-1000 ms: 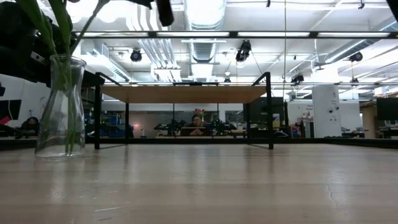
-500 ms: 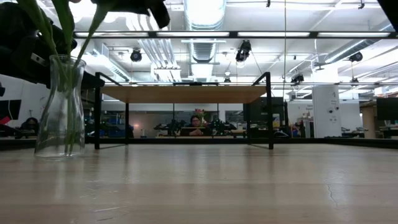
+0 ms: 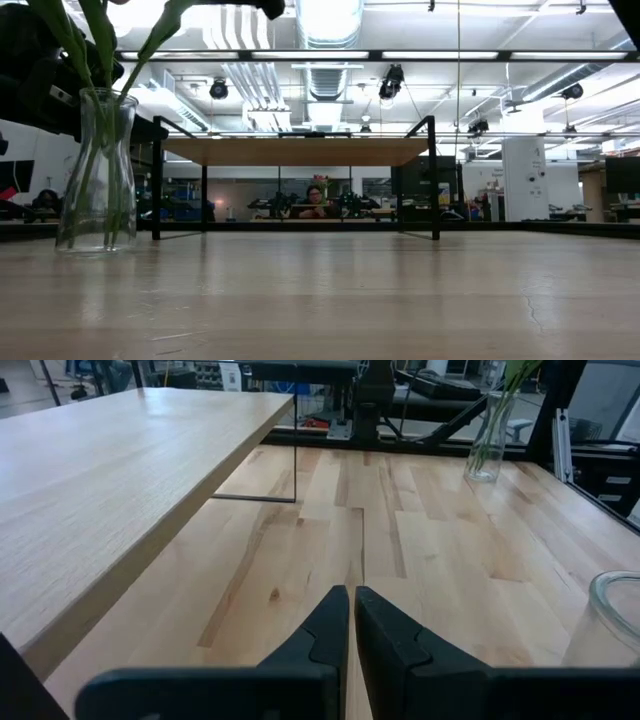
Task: Pick and place flowers into a vace then onto a shelf
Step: Adjust the red flower in the left transparent flower vase, then put the right transparent flower vase with the flowers on the shelf
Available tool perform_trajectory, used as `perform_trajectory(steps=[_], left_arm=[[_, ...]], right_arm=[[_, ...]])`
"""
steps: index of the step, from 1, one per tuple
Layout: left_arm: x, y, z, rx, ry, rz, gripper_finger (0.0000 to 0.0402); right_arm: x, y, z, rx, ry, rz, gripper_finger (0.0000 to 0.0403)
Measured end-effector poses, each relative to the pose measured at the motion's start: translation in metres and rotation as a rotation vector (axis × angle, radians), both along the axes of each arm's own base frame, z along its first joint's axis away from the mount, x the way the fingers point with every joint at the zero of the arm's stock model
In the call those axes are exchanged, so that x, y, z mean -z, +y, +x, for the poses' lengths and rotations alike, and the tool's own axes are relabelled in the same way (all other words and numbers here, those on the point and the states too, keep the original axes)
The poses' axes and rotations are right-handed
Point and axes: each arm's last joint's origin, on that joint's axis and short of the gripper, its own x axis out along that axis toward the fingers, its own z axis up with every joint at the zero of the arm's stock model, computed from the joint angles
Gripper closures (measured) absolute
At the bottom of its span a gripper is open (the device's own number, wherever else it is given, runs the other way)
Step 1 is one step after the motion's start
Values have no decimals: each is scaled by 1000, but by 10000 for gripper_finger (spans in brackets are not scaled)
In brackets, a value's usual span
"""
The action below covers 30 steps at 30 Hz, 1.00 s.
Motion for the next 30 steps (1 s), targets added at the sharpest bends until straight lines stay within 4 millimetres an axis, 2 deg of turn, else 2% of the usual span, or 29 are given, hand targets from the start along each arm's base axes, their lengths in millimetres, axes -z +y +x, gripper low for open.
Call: perform_trajectory(steps=[6, 12, 18, 23, 30], left_arm=[[0, 0, 0, 0, 0, 0, 396], [0, 0, 0, 0, 0, 0, 396], [0, 0, 0, 0, 0, 0, 396], [0, 0, 0, 0, 0, 0, 396], [0, 0, 0, 0, 0, 0, 396]], right_arm=[[-6, -1, -8, 6, 95, -5, 70], [-18, 6, -16, -11, 135, -12, 59], [-33, 9, -34, 45, 257, 44, 61], [-50, 14, -45, 75, 274, 99, 70], [-61, 31, -67, 103, 315, 148, 74]])
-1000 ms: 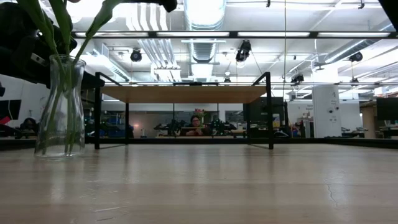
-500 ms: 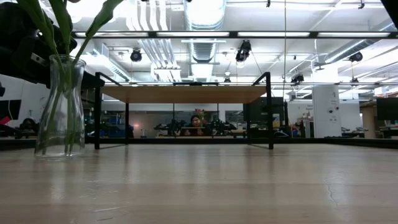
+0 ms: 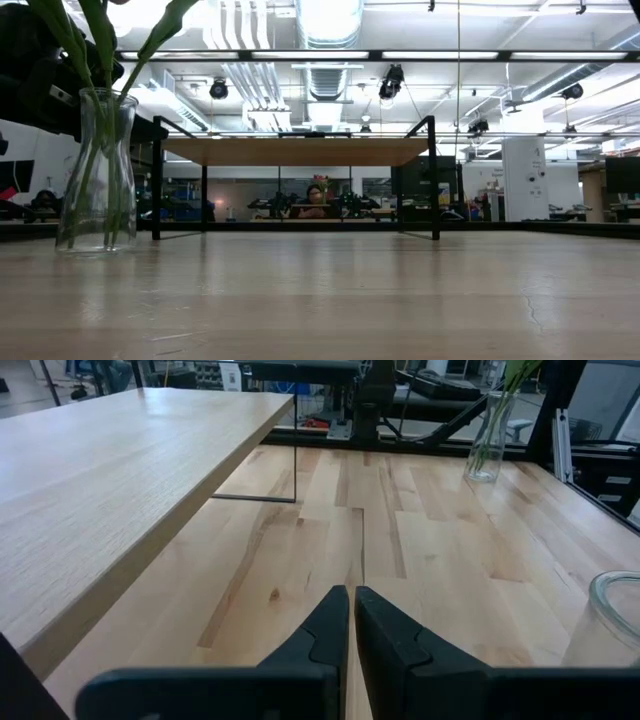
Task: Pick and place flowers into a vace then onto a shelf
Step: Put the right transparent flower vase with the flowers on the shelf
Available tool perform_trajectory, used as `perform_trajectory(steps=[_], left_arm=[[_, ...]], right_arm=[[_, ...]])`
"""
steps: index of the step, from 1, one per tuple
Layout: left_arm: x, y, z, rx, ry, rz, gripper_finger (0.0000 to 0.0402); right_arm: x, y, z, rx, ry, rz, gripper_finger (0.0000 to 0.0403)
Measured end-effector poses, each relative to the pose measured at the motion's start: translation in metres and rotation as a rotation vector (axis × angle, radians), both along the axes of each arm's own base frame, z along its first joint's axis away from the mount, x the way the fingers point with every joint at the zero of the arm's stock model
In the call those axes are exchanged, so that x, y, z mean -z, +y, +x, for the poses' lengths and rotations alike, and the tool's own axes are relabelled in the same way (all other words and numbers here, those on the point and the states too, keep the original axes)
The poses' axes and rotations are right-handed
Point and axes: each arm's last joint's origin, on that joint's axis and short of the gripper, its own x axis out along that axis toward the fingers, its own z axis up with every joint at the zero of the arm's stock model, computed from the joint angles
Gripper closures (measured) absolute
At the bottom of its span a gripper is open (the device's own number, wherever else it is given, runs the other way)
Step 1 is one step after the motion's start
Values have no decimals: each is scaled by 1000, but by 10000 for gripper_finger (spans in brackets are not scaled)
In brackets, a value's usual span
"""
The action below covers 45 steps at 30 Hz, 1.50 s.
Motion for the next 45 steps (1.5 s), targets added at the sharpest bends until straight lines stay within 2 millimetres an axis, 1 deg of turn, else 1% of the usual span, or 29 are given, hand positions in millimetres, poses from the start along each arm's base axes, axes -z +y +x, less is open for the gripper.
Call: perform_trajectory(steps=[5, 10, 13, 16, 20, 24, 28, 35, 37, 40, 45], left_arm=[[0, 0, 0, 0, 0, 0, 396], [0, 0, 0, 0, 1, 0, 396], [0, 0, 0, 0, 1, 0, 396], [0, 0, 0, 0, 0, 0, 396], [0, 0, 0, 0, 1, 0, 396], [0, 0, 0, 0, 0, 0, 396], [0, 0, 0, 0, 1, 0, 396], [0, 0, 0, 0, 1, 0, 396], [0, 0, 0, 0, 1, 0, 396], [0, 0, 0, 0, 1, 0, 396], [0, 0, 0, 0, 1, 0, 396]], right_arm=[[-8, 17, -25, 40, 49, -46, 74], [-13, 44, -55, 61, 100, -89, 74], [-19, 60, -77, 91, 115, -80, 74], [-24, 80, -97, 67, 108, -57, 74], [-27, 114, -123, -18, 98, -32, 74], [-29, 143, -149, -75, 65, -18, 74], [-30, 171, -174, -90, 34, 47, 74], [-40, 214, -210, -157, -132, 164, 74], [-40, 222, -219, -155, -152, 180, 74], [-34, 232, -231, -120, -129, 225, 74], [-21, 249, -242, -72, -89, 282, 74]])
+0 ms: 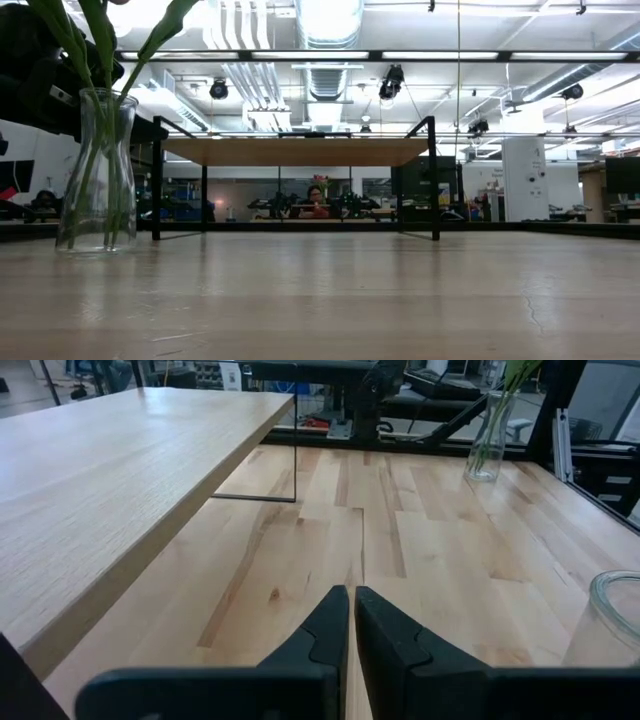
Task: Pick and place flowers into a vace then onto a shelf
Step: Put the right transparent flower vase with the flowers on the shelf
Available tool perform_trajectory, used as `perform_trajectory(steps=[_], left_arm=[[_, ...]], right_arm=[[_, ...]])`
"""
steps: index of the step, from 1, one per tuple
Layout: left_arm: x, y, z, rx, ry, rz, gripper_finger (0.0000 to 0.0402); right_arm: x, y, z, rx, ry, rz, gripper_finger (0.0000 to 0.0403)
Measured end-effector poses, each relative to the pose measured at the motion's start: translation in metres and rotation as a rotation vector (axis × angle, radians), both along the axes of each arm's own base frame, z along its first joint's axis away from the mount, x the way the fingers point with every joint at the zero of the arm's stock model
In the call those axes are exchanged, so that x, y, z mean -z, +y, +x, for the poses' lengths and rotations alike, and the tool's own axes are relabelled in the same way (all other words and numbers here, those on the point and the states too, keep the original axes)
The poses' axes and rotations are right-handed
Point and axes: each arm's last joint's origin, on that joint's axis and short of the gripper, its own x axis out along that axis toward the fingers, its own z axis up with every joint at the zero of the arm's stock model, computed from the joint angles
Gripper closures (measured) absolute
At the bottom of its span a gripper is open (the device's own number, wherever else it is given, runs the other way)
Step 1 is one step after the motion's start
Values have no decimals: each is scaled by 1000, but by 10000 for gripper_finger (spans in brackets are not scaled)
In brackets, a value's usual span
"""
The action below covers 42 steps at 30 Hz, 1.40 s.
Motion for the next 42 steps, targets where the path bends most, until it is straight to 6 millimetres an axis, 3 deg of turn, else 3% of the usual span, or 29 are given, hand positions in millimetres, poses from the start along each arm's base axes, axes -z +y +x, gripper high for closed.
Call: perform_trajectory(steps=[19, 26, 42], left_arm=[[0, 0, 0, -5, 2, -21, 396], [0, 0, 0, -5, 2, -22, 396], [1, 0, 0, -5, 6, -22, 396]], right_arm=[[95, 49, -16, 176, 273, -114, 74], [117, 44, -18, 387, 373, -148, 74], [156, 56, -9, 412, 402, -212, 74]])
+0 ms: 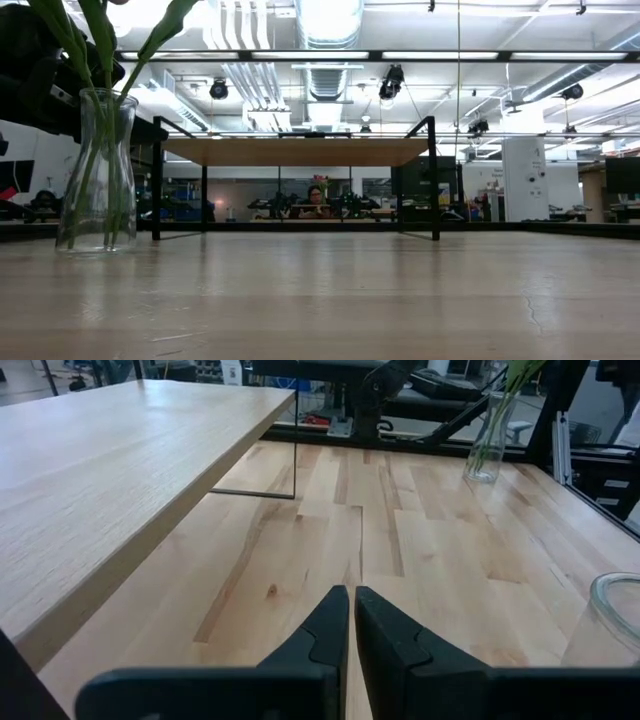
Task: Pick and place flowers into a vace then onto a shelf
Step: Put the right transparent flower vase with the flowers on the shelf
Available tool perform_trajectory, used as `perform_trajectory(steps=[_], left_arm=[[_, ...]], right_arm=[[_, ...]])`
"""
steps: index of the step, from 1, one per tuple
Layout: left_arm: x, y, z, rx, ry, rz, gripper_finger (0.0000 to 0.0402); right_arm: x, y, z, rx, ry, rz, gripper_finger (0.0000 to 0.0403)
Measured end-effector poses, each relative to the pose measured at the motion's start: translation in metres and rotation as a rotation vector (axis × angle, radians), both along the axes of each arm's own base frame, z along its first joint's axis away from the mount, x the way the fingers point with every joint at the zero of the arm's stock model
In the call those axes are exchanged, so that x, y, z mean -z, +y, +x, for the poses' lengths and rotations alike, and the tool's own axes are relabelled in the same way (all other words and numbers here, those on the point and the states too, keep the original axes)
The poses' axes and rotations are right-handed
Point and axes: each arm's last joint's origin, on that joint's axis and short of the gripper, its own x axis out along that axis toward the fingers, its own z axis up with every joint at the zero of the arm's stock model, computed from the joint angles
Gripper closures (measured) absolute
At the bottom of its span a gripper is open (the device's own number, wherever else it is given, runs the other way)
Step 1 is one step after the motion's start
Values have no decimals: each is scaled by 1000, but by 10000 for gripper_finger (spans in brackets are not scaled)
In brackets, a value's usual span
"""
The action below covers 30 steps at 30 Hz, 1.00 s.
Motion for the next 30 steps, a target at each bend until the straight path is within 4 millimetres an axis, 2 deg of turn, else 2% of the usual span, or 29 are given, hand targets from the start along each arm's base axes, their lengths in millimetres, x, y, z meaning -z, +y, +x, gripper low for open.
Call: perform_trajectory(steps=[7, 11, 16, 22, 26, 30], left_arm=[[0, 0, 0, 0, 0, 0, 396], [0, 0, 0, 0, 0, 0, 396], [0, 0, 0, 0, 0, 0, 396], [0, 0, 0, 0, 0, 0, 396], [1, 0, 0, -1, 6, 0, 396], [1, 0, 0, 0, 9, -1, 396]], right_arm=[[-3, 5, 28, -317, -58, -58, 74], [-5, -5, 38, -372, 38, -78, 75], [-12, -24, 32, -247, 189, -81, 76], [-23, -31, 21, -189, 181, -38, 76], [-15, -29, 19, -242, 179, -57, 76], [-6, -14, 24, -399, 73, -26, 76]])
